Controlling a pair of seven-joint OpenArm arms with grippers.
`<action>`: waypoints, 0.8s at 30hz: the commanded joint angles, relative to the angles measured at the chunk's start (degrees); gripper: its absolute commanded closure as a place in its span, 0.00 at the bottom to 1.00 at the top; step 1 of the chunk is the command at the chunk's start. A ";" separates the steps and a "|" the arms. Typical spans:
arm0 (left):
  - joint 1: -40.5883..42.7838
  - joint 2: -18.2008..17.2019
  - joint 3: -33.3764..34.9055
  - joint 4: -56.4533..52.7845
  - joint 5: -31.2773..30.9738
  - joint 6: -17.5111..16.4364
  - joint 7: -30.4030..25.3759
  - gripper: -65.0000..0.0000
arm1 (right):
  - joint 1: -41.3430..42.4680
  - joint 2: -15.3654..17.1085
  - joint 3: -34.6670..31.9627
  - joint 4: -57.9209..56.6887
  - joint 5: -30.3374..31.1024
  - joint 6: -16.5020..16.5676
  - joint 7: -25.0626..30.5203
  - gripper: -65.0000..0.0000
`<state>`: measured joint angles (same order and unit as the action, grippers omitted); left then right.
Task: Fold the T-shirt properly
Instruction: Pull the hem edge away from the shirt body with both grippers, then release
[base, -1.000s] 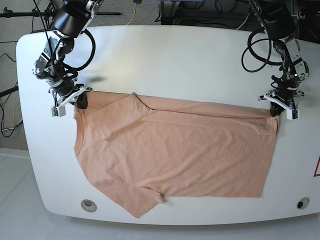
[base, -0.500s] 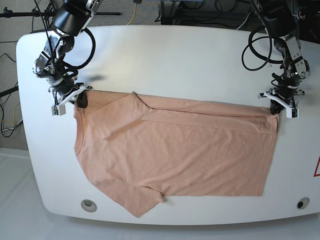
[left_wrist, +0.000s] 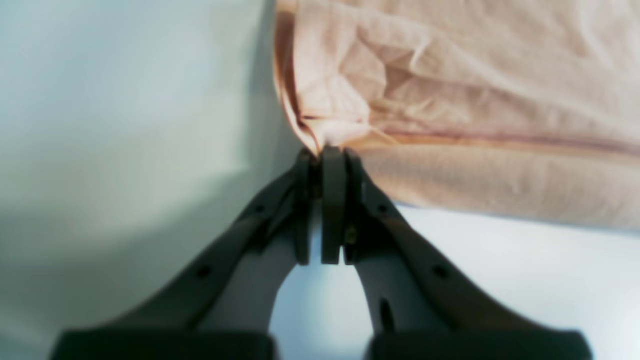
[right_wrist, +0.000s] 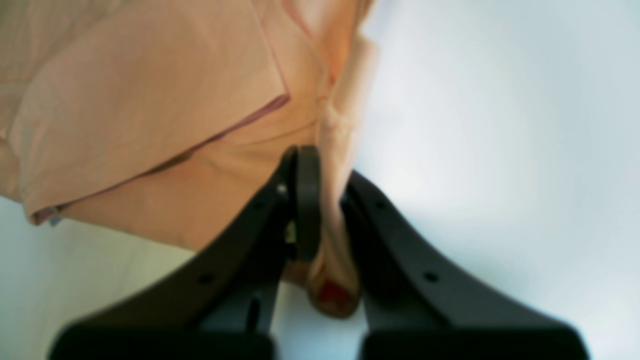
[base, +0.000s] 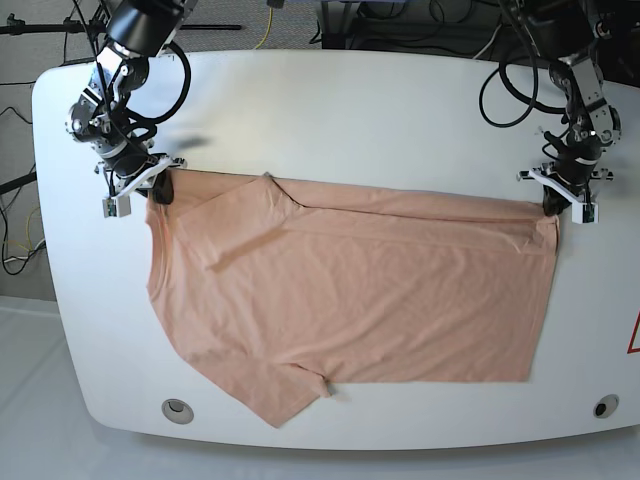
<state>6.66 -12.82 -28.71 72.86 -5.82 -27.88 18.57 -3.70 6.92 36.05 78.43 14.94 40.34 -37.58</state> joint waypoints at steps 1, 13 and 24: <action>2.80 -0.20 -0.16 3.68 1.13 0.05 2.29 1.00 | -2.46 0.21 0.30 2.18 -2.21 -0.34 -2.90 1.00; 15.71 0.48 -1.56 18.24 0.99 -0.11 4.40 1.00 | -11.86 -1.13 0.70 11.45 -1.67 -0.34 -2.81 1.00; 23.37 3.18 -5.93 23.09 1.63 -0.07 3.13 1.00 | -16.39 -1.42 1.00 13.46 -1.02 -0.34 -2.29 1.00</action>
<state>29.63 -9.30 -34.22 94.65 -3.55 -28.32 23.27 -18.98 5.26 36.84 91.22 16.80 40.51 -36.58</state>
